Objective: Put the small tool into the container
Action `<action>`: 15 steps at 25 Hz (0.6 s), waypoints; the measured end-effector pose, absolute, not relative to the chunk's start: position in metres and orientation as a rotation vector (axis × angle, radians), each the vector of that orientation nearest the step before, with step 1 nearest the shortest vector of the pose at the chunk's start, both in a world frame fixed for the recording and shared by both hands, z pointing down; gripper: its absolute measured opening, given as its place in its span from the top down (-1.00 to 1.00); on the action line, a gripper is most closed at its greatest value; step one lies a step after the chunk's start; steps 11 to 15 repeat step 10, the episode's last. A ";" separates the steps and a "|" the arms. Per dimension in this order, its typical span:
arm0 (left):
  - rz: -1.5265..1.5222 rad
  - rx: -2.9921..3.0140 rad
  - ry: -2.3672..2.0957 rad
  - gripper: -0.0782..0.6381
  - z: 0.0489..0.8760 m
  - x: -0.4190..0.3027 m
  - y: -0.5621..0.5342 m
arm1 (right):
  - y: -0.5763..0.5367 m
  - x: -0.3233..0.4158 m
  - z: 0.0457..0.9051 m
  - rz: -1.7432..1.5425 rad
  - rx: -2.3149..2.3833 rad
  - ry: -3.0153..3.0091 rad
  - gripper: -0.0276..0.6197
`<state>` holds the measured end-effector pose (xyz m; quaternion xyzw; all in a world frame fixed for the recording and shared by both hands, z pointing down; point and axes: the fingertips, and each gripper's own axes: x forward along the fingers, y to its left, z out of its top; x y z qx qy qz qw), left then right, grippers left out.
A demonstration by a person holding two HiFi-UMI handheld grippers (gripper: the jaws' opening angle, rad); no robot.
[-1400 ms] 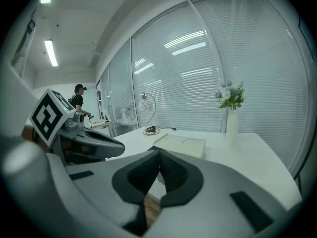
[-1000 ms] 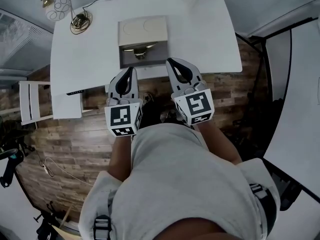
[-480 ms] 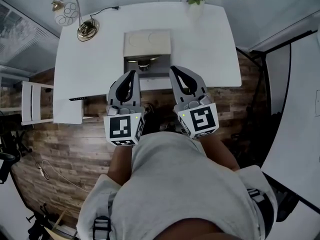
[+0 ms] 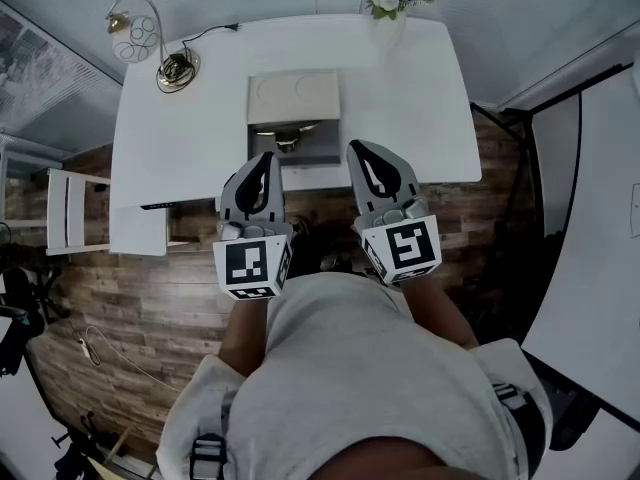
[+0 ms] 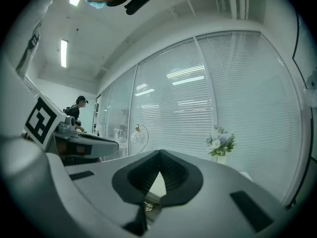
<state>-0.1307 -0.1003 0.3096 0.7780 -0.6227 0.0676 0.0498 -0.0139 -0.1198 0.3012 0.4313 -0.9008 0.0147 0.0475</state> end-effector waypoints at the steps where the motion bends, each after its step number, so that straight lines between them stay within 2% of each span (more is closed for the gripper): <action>1: 0.212 2.368 -1.900 0.72 0.310 -0.130 -0.100 | -0.119 -0.013 0.301 0.040 1.317 -2.748 0.84; 15: 0.241 2.364 -1.896 0.72 0.313 -0.121 -0.089 | -0.109 -0.001 0.307 0.049 1.312 -2.733 0.84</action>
